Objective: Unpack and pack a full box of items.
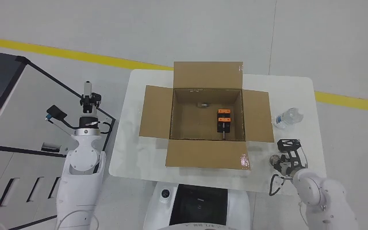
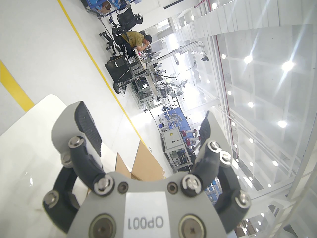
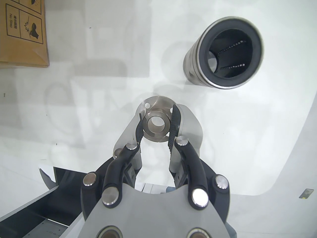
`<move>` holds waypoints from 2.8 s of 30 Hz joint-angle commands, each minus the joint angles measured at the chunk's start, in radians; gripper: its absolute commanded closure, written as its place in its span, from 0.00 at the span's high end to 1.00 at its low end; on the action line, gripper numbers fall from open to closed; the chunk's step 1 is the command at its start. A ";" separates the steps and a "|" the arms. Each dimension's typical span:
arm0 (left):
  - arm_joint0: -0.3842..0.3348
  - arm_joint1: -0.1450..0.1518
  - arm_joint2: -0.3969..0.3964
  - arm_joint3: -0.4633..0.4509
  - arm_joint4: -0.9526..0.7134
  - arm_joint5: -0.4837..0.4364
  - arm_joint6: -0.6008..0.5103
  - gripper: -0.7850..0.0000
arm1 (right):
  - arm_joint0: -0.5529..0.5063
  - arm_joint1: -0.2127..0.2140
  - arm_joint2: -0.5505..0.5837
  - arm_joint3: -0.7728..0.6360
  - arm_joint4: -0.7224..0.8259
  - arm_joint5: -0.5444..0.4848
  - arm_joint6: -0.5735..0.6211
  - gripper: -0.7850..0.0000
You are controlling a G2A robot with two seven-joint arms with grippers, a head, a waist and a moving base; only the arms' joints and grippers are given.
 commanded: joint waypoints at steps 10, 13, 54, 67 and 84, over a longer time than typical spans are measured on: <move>0.000 0.000 0.000 0.000 0.000 0.000 0.000 1.00 | 0.049 0.001 -0.042 0.070 -0.027 0.011 0.001 0.00; 0.000 0.000 0.000 0.000 0.000 0.000 0.000 1.00 | 0.055 0.002 -0.045 0.077 -0.027 0.011 0.004 0.00; 0.000 0.000 0.000 0.000 0.000 0.000 0.000 1.00 | 0.105 0.069 0.270 -0.437 0.486 -0.357 0.157 0.38; 0.000 0.000 0.000 0.000 0.000 0.000 0.000 1.00 | 0.414 0.068 -0.276 -0.338 0.125 -0.296 0.180 0.84; 0.000 0.000 0.000 0.000 0.000 0.000 0.000 1.00 | 0.655 0.076 -0.394 0.062 0.429 -0.799 0.061 1.00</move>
